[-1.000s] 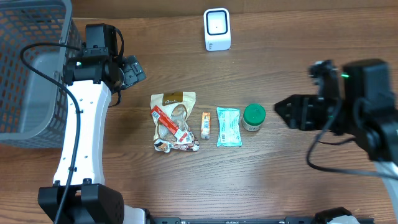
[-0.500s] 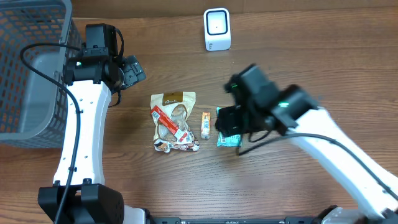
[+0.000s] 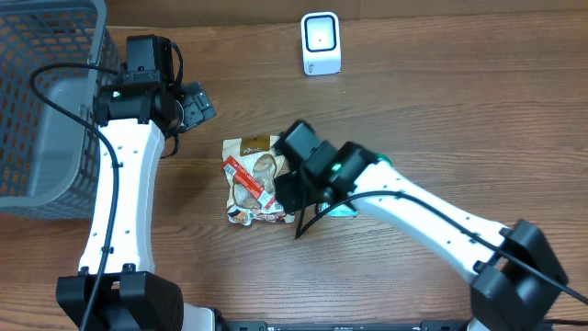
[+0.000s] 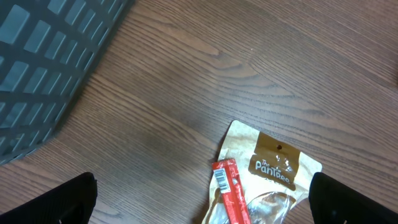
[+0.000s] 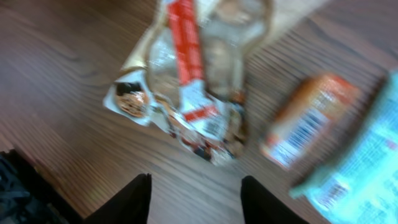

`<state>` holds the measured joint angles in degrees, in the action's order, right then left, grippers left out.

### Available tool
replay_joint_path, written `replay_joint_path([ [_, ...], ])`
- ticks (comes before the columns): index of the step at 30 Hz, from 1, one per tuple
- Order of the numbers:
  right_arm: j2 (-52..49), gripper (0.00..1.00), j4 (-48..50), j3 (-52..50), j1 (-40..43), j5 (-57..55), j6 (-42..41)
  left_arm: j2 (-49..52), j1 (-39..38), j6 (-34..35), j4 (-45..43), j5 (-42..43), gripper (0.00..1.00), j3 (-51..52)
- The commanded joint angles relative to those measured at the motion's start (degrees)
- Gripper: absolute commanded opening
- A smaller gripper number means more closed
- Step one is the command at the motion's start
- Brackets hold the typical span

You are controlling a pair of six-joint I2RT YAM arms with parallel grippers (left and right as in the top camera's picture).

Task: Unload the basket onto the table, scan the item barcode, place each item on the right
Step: 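Move the right gripper left over the snack bag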

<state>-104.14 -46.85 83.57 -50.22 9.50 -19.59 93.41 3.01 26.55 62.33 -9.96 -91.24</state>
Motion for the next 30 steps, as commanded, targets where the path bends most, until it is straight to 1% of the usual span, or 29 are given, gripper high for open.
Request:
replay_joint_path([
  [1,-0.2,0.44,4.2,0.4,-2.3,-1.6,10.2,-0.9,0.0,-0.2,0.0,-1.0,1.0,-0.4],
  [5,-0.3,0.42,9.8,0.4,-2.4,-2.4,13.1,-0.9,0.0,-0.2,0.0,-1.0,1.0,-0.4],
  [11,-1.4,0.42,16.7,0.4,-2.5,-2.4,19.7,-0.9,0.0,-0.2,0.0,-1.0,1.0,-0.5],
  [17,-3.5,0.42,20.2,0.4,-2.4,-2.4,20.1,-0.9,0.0,-0.2,0.0,-0.9,1.0,-0.5],
  [25,-7.8,0.41,21.1,0.4,-2.4,-2.4,20.1,-0.9,0.0,-0.2,0.0,-1.0,1.0,-0.4],
  [28,-9.5,0.37,21.6,0.4,-2.4,-2.4,20.0,-0.9,0.0,-0.2,0.0,-1.0,1.0,-0.5],
  [30,-10.3,0.36,21.7,0.4,-2.4,-2.3,19.6,-0.9,0.0,-0.2,0.0,-1.0,1.0,-0.4],
])
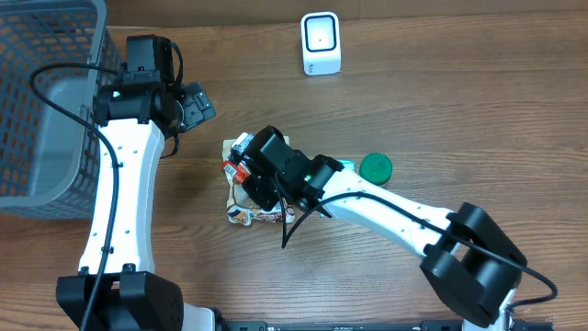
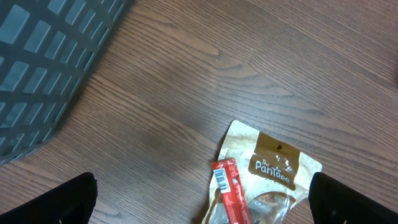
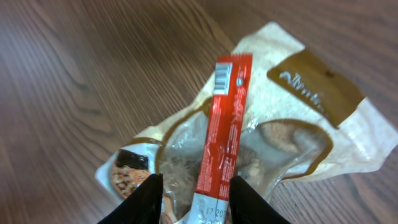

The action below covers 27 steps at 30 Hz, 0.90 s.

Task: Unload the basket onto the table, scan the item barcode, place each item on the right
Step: 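Move the right gripper left over the snack bag, then lower the right gripper and pinch the red sausage stick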

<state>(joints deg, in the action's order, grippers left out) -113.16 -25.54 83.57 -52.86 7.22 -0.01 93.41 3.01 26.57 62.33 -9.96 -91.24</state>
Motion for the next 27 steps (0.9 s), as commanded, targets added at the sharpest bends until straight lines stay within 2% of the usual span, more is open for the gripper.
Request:
replay_joint_path([
  [1,-1.7,0.36,0.4,0.4,0.2,0.1,0.1,-0.9,0.0,-0.2,0.0,-1.0,1.0,-0.4],
  [27,-6.5,0.36,-3.0,0.4,0.2,0.1,0.1,-0.9,0.0,-0.2,0.0,-1.0,1.0,-0.4],
])
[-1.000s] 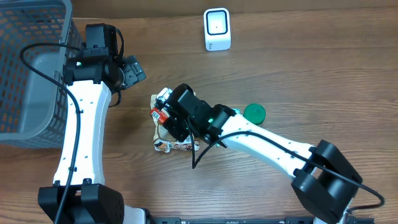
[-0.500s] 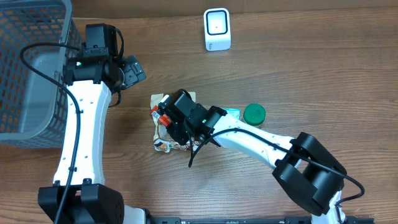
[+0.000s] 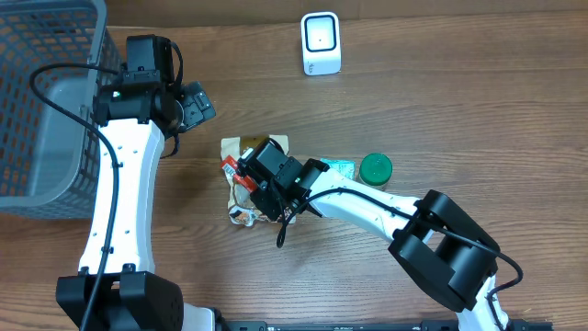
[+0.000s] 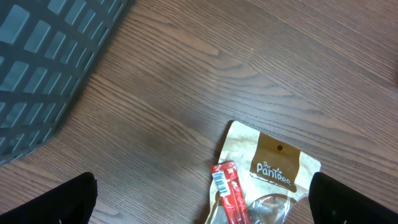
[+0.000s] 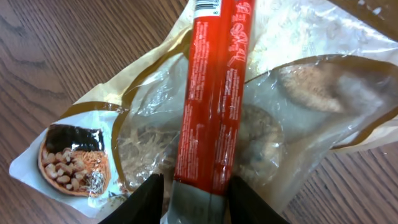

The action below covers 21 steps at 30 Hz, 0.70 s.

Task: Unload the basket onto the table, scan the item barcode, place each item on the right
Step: 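Lower the right gripper and pinch the red sausage stick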

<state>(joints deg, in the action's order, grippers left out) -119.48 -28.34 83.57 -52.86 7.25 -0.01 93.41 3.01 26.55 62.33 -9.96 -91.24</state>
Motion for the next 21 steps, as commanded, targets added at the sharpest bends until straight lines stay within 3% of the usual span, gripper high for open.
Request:
replay_joint_path([
  [1,-0.2,0.36,-0.2,0.4,0.2,0.1,0.1,-0.9,0.0,-0.2,0.0,-1.0,1.0,-0.4],
  [21,-0.2,0.38,4.0,0.4,0.2,0.1,0.1,-0.9,0.0,-0.2,0.0,-1.0,1.0,-0.4],
])
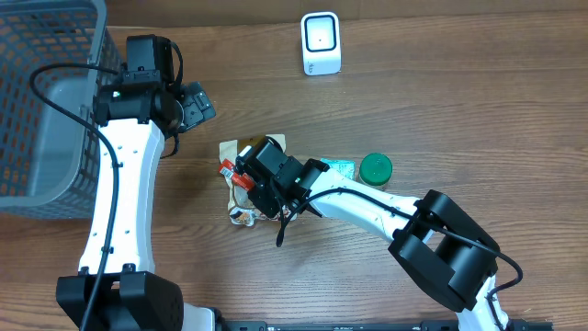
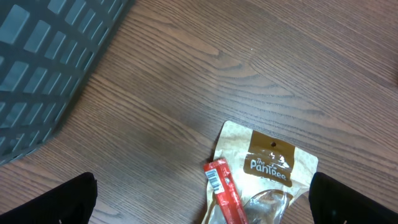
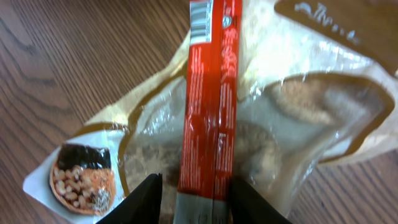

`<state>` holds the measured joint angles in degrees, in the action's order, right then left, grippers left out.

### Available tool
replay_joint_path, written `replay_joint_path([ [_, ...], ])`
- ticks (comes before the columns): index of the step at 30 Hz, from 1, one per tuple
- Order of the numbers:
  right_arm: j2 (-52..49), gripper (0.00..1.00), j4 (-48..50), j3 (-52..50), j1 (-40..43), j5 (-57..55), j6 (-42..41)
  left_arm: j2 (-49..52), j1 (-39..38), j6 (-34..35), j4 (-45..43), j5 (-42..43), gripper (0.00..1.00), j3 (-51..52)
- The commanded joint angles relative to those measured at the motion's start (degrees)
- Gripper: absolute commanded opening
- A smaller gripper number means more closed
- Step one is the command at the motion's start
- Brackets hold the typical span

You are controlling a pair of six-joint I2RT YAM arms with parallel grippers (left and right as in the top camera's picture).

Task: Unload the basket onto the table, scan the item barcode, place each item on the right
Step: 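Lower the right gripper and pinch the red sausage stick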

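A red stick packet (image 3: 208, 106) with a barcode at its far end lies on a clear-windowed Pantree snack pouch (image 3: 311, 118) at the table's middle. My right gripper (image 3: 196, 200) is low over them and open only narrowly. Its fingers (image 3: 149, 199) straddle the packet's silver end, and a thin dark gap shows on the left side. The overhead view shows this gripper (image 1: 255, 182) covering most of the pouch (image 1: 250, 145). A white scanner (image 1: 321, 43) stands at the back. My left gripper (image 2: 202, 190) hangs wide open above the table, with the packet (image 2: 221, 186) below it.
A grey mesh basket (image 1: 37, 101) fills the far left. A green round lid (image 1: 375, 169) and a teal packet (image 1: 342, 166) lie right of the pouch, beside my right arm. A second small snack pack with a nut picture (image 3: 81, 177) lies at the pouch's near end.
The red packet now runs straighter between my right fingers, and more of the pouch label shows. In the left wrist view packet and pouch sit slightly further left. The left arm is unchanged.
My right gripper was over the pouch's right side, with other packs near it. It then stood further left, above the red packet. Then it was low over the packet, and now straddles its silver end. The left gripper stayed open and still.
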<state>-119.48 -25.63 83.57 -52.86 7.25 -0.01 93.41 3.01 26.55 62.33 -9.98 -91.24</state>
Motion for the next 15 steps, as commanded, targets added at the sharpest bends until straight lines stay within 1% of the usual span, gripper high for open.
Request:
replay_joint_path([
  [1,-0.2,0.42,1.6,0.4,0.2,0.0,0.1,-0.9,0.0,-0.2,0.0,-0.9,1.0,-0.4],
  [3,-0.2,0.44,2.3,0.4,0.2,-0.5,0.1,-0.9,0.0,-0.2,0.0,-0.9,1.0,-0.5],
  [8,-0.2,0.44,2.4,0.4,0.2,-5.0,0.1,-0.9,0.0,-0.2,0.0,-0.9,1.0,-0.5],
  [15,-0.2,0.43,2.2,0.0,0.2,-4.0,0.1,-0.9,0.0,-0.2,0.0,-0.9,1.0,-0.4],
])
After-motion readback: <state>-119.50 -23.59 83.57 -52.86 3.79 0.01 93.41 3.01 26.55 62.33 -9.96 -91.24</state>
